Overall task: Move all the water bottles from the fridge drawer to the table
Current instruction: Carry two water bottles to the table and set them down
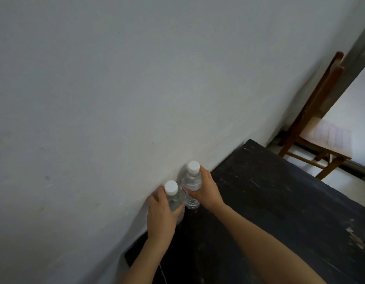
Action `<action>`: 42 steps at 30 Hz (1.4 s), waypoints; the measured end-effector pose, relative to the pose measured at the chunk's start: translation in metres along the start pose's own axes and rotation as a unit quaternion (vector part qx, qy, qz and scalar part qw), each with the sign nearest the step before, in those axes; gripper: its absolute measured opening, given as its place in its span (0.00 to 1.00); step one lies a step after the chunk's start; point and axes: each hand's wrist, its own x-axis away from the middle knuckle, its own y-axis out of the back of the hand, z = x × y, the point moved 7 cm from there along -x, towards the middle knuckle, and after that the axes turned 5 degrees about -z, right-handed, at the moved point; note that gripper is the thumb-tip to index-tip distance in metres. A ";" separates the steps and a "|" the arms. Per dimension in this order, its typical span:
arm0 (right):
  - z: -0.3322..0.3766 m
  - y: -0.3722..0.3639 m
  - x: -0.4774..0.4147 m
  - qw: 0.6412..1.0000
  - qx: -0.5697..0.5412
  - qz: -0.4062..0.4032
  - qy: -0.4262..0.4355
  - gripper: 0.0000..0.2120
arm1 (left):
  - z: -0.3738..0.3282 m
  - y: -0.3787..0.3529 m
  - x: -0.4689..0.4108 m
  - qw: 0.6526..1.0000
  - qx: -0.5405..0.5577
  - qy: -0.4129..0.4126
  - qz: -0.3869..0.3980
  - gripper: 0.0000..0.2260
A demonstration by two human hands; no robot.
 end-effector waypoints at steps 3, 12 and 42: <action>-0.001 0.005 -0.002 0.999 0.035 0.018 -0.004 0.39 | 0.001 0.001 0.001 1.000 -0.018 0.006 -0.004 0.35; -0.006 0.027 0.027 0.995 0.087 0.028 -0.041 0.48 | -0.005 0.013 0.017 1.000 -0.004 -0.019 0.023 0.35; 0.006 0.102 0.272 0.924 0.364 -0.103 -0.051 0.25 | 0.059 0.114 0.106 0.939 -0.054 -0.335 0.063 0.22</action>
